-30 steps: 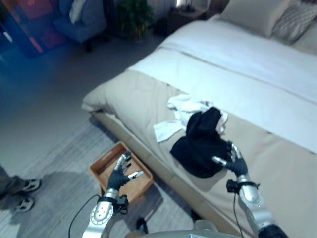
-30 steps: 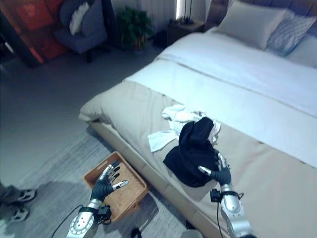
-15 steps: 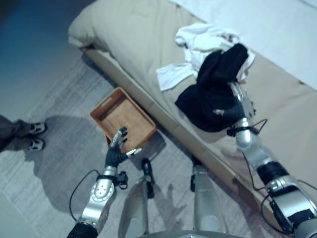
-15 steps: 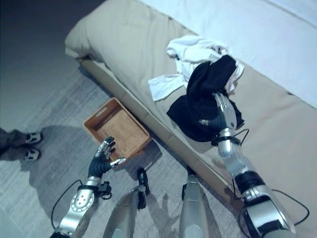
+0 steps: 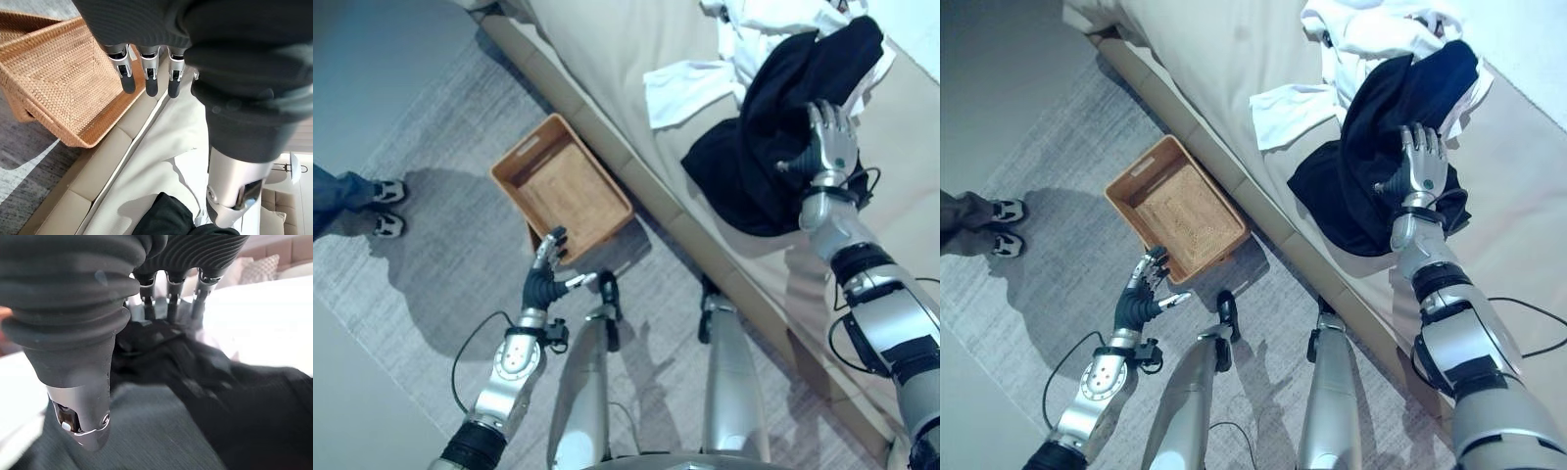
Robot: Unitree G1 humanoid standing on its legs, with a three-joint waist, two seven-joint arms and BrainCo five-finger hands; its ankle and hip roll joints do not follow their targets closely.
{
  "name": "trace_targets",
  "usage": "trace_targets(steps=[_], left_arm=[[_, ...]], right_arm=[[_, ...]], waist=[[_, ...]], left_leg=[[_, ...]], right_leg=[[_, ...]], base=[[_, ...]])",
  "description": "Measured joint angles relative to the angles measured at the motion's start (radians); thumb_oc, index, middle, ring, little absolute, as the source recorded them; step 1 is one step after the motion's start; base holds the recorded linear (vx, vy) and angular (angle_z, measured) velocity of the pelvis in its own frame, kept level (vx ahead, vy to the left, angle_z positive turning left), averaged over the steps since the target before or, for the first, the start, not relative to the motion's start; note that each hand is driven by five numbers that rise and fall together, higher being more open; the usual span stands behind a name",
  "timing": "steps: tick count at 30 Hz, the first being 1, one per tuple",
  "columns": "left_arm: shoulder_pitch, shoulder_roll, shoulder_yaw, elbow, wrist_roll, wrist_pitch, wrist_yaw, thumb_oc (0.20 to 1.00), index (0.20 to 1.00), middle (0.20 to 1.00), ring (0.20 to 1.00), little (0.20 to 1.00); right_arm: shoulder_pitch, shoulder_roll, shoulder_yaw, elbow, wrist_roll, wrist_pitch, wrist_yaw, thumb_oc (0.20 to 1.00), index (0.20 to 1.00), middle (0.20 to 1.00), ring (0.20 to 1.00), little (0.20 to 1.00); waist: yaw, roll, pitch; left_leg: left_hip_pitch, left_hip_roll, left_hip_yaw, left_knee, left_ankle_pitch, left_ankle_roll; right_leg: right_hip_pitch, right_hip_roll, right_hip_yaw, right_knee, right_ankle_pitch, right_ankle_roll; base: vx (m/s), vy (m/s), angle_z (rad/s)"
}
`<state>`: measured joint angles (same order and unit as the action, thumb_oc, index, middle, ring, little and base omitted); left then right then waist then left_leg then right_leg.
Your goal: Pick up clothes into the bucket
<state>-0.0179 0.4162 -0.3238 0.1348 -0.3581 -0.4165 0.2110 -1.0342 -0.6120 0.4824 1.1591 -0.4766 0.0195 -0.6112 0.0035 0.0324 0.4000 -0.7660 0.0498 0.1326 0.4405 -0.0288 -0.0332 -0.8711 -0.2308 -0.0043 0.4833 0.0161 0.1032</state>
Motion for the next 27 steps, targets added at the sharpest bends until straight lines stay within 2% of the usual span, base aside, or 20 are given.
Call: trace_targets(steps=[8, 9, 10, 11, 12, 21, 27], left_arm=[[-0.03, -0.002, -0.008, -0.001, -0.001, 0.0, -0.002, 1.0, 1.0, 1.0, 1.0, 1.0], [-0.03, -0.002, -0.008, -0.001, -0.002, 0.0, -0.006, 1.0, 1.0, 1.0, 1.0, 1.0], [-0.031, -0.003, -0.009, -0.001, -0.002, 0.001, -0.009, 1.0, 1.0, 1.0, 1.0, 1.0], [-0.031, -0.003, -0.009, -0.001, -0.003, 0.002, -0.013, 1.0, 1.0, 1.0, 1.0, 1.0], [-0.033, -0.003, -0.009, -0.001, -0.006, 0.008, -0.021, 1.0, 1.0, 1.0, 1.0, 1.0], [-0.046, -0.004, -0.009, 0.0, -0.006, 0.019, -0.022, 1.0, 1.0, 1.0, 1.0, 1.0], [-0.047, -0.008, -0.008, 0.003, -0.004, 0.019, -0.014, 1.0, 1.0, 1.0, 1.0, 1.0]], right_arm=[[-0.014, 0.001, 0.117, 0.008, 0.015, -0.014, 0.082, 1.0, 1.0, 1.0, 1.0, 1.0], [-0.015, 0.008, 0.118, 0.015, 0.015, -0.015, 0.098, 0.79, 0.79, 0.79, 0.79, 0.79], [-0.018, 0.017, 0.118, 0.03, 0.015, -0.015, 0.11, 0.398, 0.398, 0.398, 0.398, 0.398], [-0.023, 0.026, 0.119, 0.047, 0.015, -0.016, 0.122, 0.253, 0.253, 0.253, 0.253, 0.253], [-0.03, 0.035, 0.118, 0.066, 0.016, -0.017, 0.142, 0.2, 0.2, 0.2, 0.2, 0.2], [-0.016, 0.056, 0.104, 0.061, 0.028, -0.025, 0.162, 0.2, 0.2, 0.2, 0.2, 0.2], [0.076, 0.057, 0.06, -0.015, 0.065, -0.041, 0.163, 0.2, 0.2, 0.2, 0.2, 0.2]], waist=[[0.011, 0.003, 0.001], [0.011, 0.003, 0.001], [0.011, 0.003, 0.001], [0.011, 0.004, 0.001], [0.012, 0.004, 0.001], [0.01, 0.01, -0.005], [0.009, 0.014, -0.021]], left_leg=[[-0.013, -0.001, 0.0, 0.002, 0.0, 0.0], [-0.013, -0.001, 0.0, 0.002, 0.0, 0.0], [-0.013, -0.001, -0.001, 0.001, 0.0, 0.0], [-0.013, -0.001, -0.001, 0.0, 0.0, 0.0], [-0.012, -0.001, -0.001, 0.001, 0.001, 0.0], [0.02, -0.006, 0.001, -0.015, 0.004, 0.0], [0.081, -0.005, 0.006, -0.055, 0.004, 0.004]], right_leg=[[-0.015, -0.001, 0.0, 0.003, -0.005, -0.001], [-0.015, -0.001, -0.001, 0.003, -0.005, -0.002], [-0.014, -0.001, -0.001, 0.003, -0.004, -0.003], [-0.014, -0.001, -0.001, 0.002, -0.003, -0.004], [-0.014, -0.001, -0.001, 0.003, -0.002, -0.004], [0.015, -0.006, -0.004, -0.008, 0.001, 0.002], [0.08, -0.001, -0.006, -0.056, 0.009, 0.01]], base=[[0.0, 0.0, 0.0], [0.0, 0.0, 0.0], [0.0, 0.0, 0.0], [0.0, 0.0, 0.0], [0.0, 0.0, 0.0], [0.0, 0.0, 0.0], [0.04, 0.015, -0.03]])
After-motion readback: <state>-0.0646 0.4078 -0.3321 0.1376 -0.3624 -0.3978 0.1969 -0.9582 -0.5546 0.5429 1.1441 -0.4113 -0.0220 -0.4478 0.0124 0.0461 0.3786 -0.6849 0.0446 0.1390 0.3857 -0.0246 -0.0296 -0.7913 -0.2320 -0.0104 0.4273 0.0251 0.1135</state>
